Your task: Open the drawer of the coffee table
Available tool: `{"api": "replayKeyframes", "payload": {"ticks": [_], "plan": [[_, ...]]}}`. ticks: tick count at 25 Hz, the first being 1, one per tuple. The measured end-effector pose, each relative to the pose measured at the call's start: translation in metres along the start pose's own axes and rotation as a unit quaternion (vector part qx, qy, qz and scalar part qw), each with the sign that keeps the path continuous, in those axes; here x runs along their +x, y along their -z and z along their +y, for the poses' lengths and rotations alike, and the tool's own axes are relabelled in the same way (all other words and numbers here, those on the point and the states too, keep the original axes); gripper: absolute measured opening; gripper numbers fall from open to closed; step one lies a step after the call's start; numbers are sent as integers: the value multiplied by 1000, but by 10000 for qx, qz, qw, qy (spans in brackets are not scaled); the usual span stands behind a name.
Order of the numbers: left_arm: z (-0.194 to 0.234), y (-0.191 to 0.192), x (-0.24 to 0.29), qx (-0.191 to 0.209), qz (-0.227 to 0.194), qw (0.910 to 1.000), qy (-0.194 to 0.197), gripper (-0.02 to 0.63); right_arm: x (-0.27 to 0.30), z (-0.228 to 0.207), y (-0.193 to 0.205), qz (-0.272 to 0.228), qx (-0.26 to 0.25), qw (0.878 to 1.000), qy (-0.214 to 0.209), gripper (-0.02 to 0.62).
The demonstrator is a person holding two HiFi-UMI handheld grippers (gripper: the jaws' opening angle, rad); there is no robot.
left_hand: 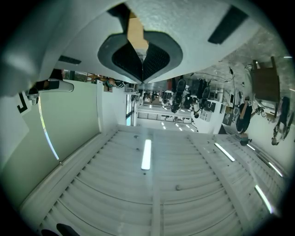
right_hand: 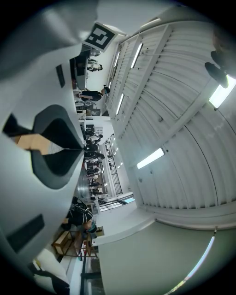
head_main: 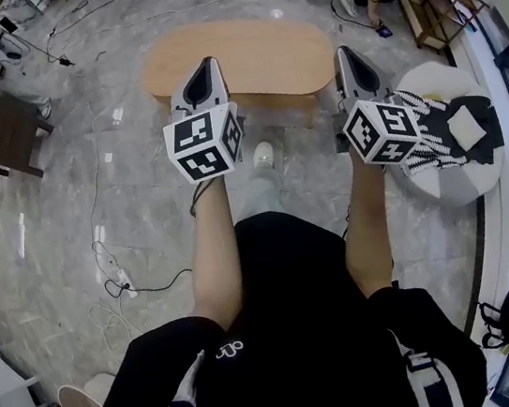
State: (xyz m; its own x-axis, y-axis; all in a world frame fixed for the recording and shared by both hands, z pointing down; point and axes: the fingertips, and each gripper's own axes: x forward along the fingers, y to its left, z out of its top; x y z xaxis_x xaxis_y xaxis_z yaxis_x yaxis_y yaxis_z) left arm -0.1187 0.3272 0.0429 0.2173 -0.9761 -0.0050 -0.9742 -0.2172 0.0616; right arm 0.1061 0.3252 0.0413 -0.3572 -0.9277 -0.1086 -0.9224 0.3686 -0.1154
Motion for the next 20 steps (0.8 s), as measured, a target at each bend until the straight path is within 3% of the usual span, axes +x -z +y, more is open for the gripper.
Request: {"api": "replayKeyframes", "payload": {"ticks": [12, 20], "plan": [[33, 22, 116, 64, 90, 9999, -1, 10, 110, -45, 31, -7, 83, 10000, 55, 12], [48, 51, 215, 96, 438, 9986, 293, 9, 193, -89, 72, 271, 311, 9985, 353, 12]]}}
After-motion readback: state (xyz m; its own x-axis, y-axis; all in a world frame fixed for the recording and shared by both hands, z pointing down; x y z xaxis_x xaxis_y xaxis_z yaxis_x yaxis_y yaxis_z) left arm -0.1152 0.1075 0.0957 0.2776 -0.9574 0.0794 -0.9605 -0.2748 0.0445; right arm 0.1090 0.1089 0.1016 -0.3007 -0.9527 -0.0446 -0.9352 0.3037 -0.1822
